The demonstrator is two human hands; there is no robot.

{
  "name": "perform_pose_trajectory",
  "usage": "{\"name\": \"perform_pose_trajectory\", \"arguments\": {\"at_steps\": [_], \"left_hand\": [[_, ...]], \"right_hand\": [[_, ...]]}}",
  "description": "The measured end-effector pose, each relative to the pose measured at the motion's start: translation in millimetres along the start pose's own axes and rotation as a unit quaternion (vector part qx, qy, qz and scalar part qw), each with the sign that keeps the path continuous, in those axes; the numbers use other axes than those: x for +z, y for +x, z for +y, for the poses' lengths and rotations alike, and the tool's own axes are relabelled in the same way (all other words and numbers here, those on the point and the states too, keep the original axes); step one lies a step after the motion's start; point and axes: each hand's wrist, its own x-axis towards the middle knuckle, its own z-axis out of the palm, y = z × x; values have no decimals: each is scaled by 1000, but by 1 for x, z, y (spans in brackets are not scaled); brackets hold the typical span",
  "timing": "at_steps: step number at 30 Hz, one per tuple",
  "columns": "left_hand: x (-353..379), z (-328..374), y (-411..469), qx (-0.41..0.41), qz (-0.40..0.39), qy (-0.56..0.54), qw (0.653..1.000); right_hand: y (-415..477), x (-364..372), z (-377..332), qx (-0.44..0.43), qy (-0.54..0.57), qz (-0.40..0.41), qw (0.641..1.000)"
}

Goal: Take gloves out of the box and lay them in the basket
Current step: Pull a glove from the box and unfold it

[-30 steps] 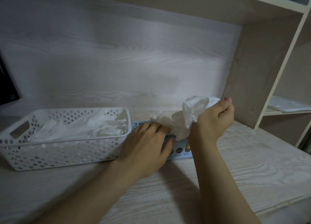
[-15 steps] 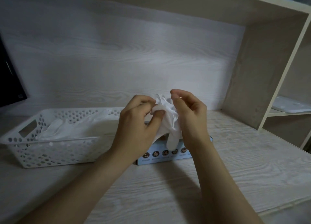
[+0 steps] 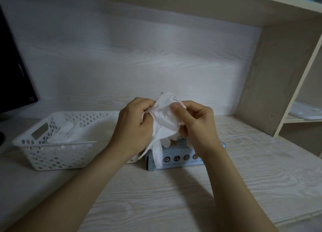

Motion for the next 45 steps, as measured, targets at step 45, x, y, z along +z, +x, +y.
{"name": "perform_pose_trajectory", "arguments": {"at_steps": [45], "left_hand": [[-36,-1,14,-241,46,-239,939]], "right_hand": [[-8,11,-11,37,-27,-81,996]]}}
